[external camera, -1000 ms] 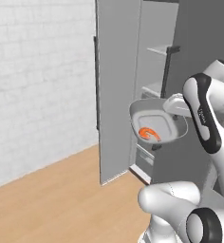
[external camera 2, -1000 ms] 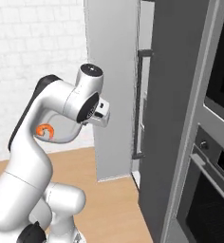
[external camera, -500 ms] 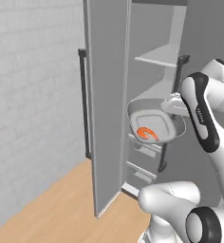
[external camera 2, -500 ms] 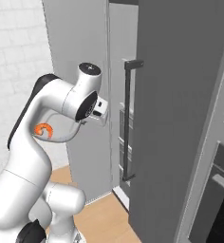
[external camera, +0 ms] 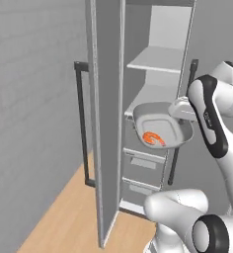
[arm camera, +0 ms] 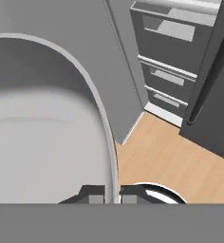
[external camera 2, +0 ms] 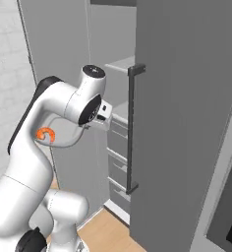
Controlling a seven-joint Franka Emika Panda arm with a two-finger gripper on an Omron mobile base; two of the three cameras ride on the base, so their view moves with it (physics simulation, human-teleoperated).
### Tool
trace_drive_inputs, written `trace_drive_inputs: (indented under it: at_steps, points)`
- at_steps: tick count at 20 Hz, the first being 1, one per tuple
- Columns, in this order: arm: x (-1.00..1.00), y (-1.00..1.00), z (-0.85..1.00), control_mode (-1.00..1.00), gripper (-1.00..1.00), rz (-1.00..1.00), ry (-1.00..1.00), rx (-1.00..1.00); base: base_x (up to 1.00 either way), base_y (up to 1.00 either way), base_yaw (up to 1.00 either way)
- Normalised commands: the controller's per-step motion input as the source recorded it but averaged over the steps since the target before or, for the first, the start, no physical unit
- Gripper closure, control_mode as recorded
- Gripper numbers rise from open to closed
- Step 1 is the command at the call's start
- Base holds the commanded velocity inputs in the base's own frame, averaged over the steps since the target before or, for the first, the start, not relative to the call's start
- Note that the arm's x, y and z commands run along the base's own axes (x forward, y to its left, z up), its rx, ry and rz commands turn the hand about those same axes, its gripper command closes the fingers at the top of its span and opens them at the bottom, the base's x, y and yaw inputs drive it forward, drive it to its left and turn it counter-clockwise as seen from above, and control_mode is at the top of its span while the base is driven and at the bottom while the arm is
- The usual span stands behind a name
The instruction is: Take the meat container that has the shrimp and place it on the second highest rack of the freezer. Then take the vegetable container that has the broccoli and mushroom and place it on the highest rack of the freezer.
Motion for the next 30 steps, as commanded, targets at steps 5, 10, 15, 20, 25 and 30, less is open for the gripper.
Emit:
trace_drive_inputs:
  at_steps: [5, 10, 15, 20, 25, 30]
  points:
    - [0.0, 0.0, 0.0, 1.0, 1.0, 0.0, 0.0, 0.0, 0.12, 0.65, -0.45]
    - [0.0, 0.0, 0.0, 1.0, 1.0, 0.0, 0.0, 0.0, 0.48, 0.31, -0.34]
    - [0.0, 0.0, 0.0, 1.0, 1.0, 0.0, 0.0, 0.0, 0.54, 0.08, -0.17]
    - [0.0, 0.0, 0.0, 1.0, 1.0, 0.0, 0.0, 0.0, 0.56, 0.12, -0.13]
    - [0.0, 0.0, 0.0, 1.0, 1.0, 0.0, 0.0, 0.0, 0.25, 0.58, -0.25]
    - [0.38, 0.33, -0.45, -1.0, 1.0, -0.62, -0.14, -0.03, 0.0, 0.0, 0.0]
